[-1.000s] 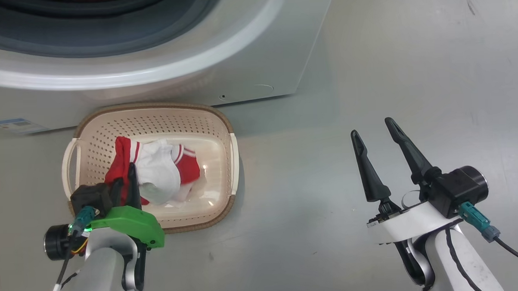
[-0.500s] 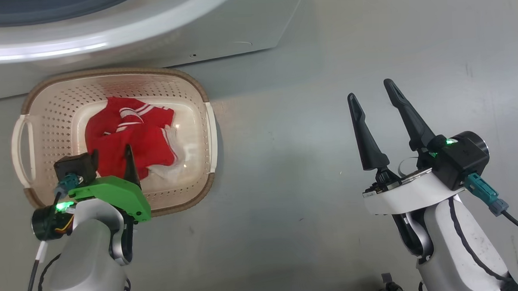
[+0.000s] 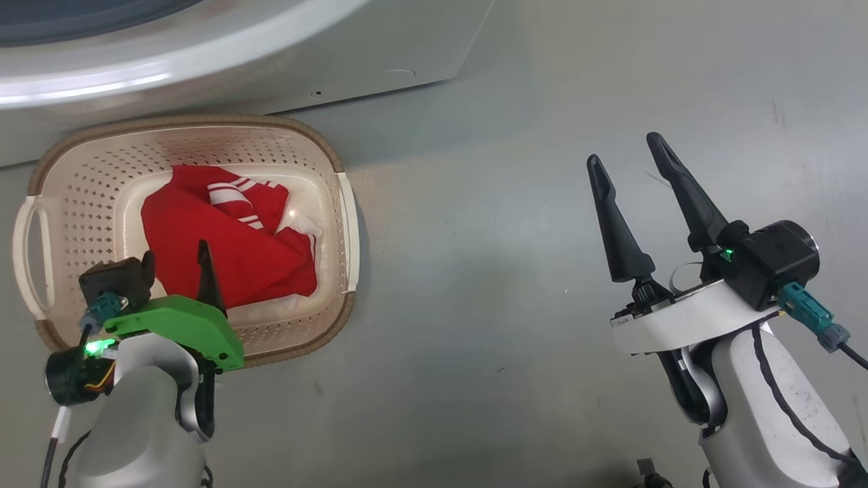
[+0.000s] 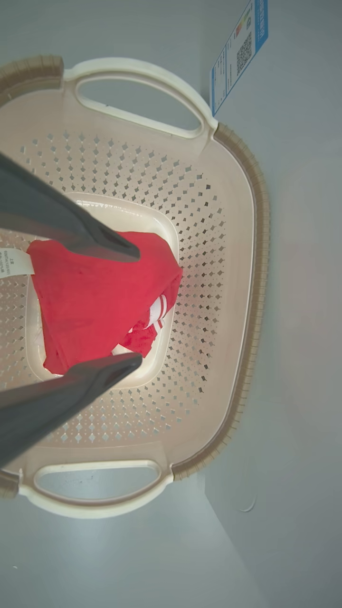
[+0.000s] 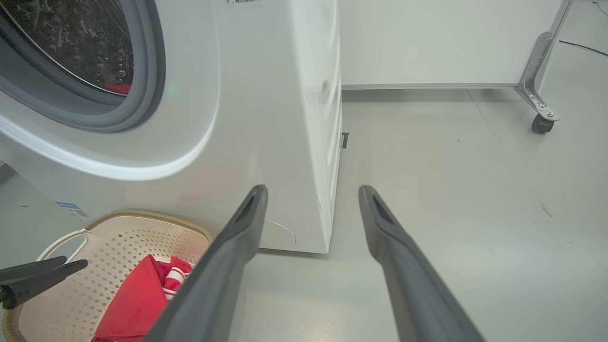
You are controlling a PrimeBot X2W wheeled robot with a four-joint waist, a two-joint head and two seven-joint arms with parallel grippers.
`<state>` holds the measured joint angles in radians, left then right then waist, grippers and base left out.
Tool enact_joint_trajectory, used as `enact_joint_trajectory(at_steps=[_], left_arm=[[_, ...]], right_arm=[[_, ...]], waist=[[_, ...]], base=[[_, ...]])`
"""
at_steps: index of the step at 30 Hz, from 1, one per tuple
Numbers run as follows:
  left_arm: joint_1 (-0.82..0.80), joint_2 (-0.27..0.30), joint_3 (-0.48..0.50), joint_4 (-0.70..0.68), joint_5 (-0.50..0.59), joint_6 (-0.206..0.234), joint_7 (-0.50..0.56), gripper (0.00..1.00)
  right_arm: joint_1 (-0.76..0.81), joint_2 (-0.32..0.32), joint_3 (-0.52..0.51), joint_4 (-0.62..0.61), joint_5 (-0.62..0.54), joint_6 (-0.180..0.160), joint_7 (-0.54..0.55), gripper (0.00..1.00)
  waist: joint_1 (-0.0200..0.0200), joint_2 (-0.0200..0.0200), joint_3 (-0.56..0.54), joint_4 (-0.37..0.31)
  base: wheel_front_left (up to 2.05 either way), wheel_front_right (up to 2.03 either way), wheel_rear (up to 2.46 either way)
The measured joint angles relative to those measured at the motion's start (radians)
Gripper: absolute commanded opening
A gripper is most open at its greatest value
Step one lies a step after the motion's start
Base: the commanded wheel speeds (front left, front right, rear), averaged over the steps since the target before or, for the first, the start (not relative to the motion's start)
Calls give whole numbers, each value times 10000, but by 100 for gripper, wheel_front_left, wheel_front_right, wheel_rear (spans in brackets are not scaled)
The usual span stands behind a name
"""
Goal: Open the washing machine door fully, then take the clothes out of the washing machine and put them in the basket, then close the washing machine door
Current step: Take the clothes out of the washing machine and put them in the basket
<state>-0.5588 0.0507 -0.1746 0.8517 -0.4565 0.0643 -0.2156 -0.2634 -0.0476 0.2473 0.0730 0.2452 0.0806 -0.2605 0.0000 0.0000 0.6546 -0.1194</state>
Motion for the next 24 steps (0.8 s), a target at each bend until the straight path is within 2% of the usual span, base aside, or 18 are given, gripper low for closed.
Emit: enact_joint_trajectory(at_steps=[15, 24], left_arm=[[10, -73, 6, -337, 127, -399, -366, 100], [81, -123, 370, -2596, 665, -407, -364, 100]], right_arm=[[79, -2, -497, 541, -102, 0, 0, 100], [532, -23, -826, 727, -182, -10, 0, 100]], waist=[[0, 0, -1038, 380], [0, 0, -1924, 811]], base=[[0, 0, 0], [0, 0, 0]])
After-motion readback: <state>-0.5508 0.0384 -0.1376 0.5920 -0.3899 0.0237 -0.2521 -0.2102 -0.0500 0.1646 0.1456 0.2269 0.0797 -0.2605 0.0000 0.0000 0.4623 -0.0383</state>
